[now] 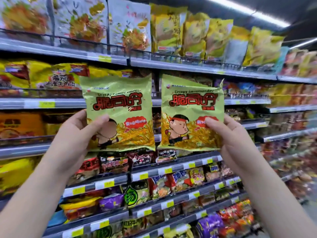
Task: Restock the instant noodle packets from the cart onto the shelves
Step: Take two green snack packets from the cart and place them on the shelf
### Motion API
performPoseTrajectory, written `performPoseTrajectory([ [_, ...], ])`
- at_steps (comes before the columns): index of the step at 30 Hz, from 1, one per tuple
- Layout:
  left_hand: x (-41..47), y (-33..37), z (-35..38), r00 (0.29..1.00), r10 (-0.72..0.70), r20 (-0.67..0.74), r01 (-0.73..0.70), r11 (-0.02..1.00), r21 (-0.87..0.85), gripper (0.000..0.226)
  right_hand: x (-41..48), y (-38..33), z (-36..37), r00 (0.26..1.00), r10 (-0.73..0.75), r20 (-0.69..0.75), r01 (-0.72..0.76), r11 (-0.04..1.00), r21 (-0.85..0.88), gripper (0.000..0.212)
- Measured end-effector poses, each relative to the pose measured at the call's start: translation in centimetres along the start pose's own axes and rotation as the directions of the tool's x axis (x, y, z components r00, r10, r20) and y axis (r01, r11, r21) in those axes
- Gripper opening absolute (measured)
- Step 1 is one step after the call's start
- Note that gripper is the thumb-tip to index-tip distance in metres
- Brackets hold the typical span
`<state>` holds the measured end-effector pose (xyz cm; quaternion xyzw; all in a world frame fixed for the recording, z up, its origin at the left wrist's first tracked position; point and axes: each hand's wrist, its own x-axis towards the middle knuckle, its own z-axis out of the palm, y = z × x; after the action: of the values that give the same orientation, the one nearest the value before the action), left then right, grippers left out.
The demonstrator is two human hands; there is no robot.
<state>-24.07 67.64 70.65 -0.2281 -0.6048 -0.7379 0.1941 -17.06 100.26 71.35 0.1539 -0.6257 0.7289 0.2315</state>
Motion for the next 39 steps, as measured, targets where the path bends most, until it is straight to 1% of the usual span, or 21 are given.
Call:
performPoseTrajectory([
  [1,0.5,-0.3,1.0,1.0,-0.004,0.007,0.004,1.0,-0.001,0.11,0.1,-0.1,-1.1,1.0,-0.001,-0.007,0.001,1.0,0.002,0.037],
  [3,1.6,-1.1,2.7,1.0,-0.016,0.016,0.016,1.0,-0.008,0.132,0.3,-0.2,-3.1,1.0,0.0,-0.025,0.0,1.0,0.011,0.036],
  [4,2.0,-1.6,3.7,1.0,-0.015,0.022,0.016,1.0,-0.01,0.136,0.3,-0.1,-4.0,0.999,0.003,-0.035,-0.003,1.0,0.01,0.036],
  [5,2.5,-2.1,4.5,0.999,-0.021,0.041,0.022,1.0,-0.012,0.136,0.5,0.1,-5.0,0.999,0.008,-0.043,-0.008,1.0,0.008,0.037],
  [8,3.7,-4.1,7.2,0.997,-0.029,0.072,0.029,0.999,-0.012,0.125,1.5,0.8,-7.4,0.997,0.027,-0.069,-0.027,1.0,0.013,0.035],
  [12,5.8,-7.1,9.6,0.994,-0.039,0.099,0.038,0.999,0.008,0.131,3.7,2.2,-9.8,0.995,0.025,-0.092,-0.023,1.0,0.018,0.038],
  [16,9.2,-10.6,12.0,0.996,-0.035,0.087,0.035,0.999,-0.009,0.118,7.4,4.2,-12.1,0.994,0.035,-0.101,-0.035,0.999,0.006,0.036],
  [17,10.1,-11.4,12.7,0.996,-0.041,0.08,0.042,0.999,-0.009,0.112,8.6,4.7,-12.7,0.994,0.042,-0.1,-0.042,0.999,0.0,0.036],
  [19,11.9,-13.0,14.2,0.995,-0.034,0.098,0.036,0.999,-0.01,0.082,11.0,5.6,-14.0,0.994,0.048,-0.1,-0.051,0.998,-0.023,0.038],
  [20,12.6,-13.8,15.1,0.994,-0.03,0.106,0.031,1.0,-0.006,0.073,12.2,5.9,-14.6,0.994,0.049,-0.101,-0.053,0.998,-0.035,0.039],
  [21,13.4,-14.5,16.0,0.994,-0.031,0.109,0.032,0.999,-0.002,0.072,13.5,6.3,-15.3,0.994,0.048,-0.102,-0.053,0.998,-0.043,0.04],
  [23,15.3,-15.7,17.9,0.993,-0.021,0.112,0.021,1.0,0.008,0.08,15.9,7.0,-16.8,0.992,0.05,-0.118,-0.055,0.998,-0.037,0.039],
  [26,18.4,-17.3,20.7,0.992,-0.004,0.128,0.006,1.0,-0.015,0.072,18.9,8.2,-19.2,0.987,0.035,-0.158,-0.041,0.999,-0.029,0.03],
  [28,20.4,-18.7,22.4,0.991,0.011,0.133,-0.009,1.0,-0.017,0.076,20.7,9.0,-21.0,0.985,0.026,-0.169,-0.033,0.999,-0.037,0.027],
  [30,22.0,-20.0,24.1,0.991,0.001,0.131,0.004,0.999,-0.035,0.078,22.2,9.5,-22.9,0.985,0.022,-0.168,-0.029,0.999,-0.04,0.028],
  [34,24.6,-22.4,27.4,0.992,-0.001,0.129,0.007,0.999,-0.047,0.06,25.2,11.0,-27.1,0.987,0.03,-0.157,-0.035,0.999,-0.03,0.033],
  [36,25.7,-23.5,29.3,0.995,0.003,0.1,0.0,1.0,-0.03,0.051,26.9,12.0,-29.4,0.989,0.024,-0.145,-0.026,1.0,-0.015,0.033],
  [39,26.6,-24.5,32.4,0.999,0.013,0.042,-0.013,1.0,0.012,0.052,29.6,13.2,-32.8,0.994,0.021,-0.104,-0.018,0.999,0.028,0.029],
])
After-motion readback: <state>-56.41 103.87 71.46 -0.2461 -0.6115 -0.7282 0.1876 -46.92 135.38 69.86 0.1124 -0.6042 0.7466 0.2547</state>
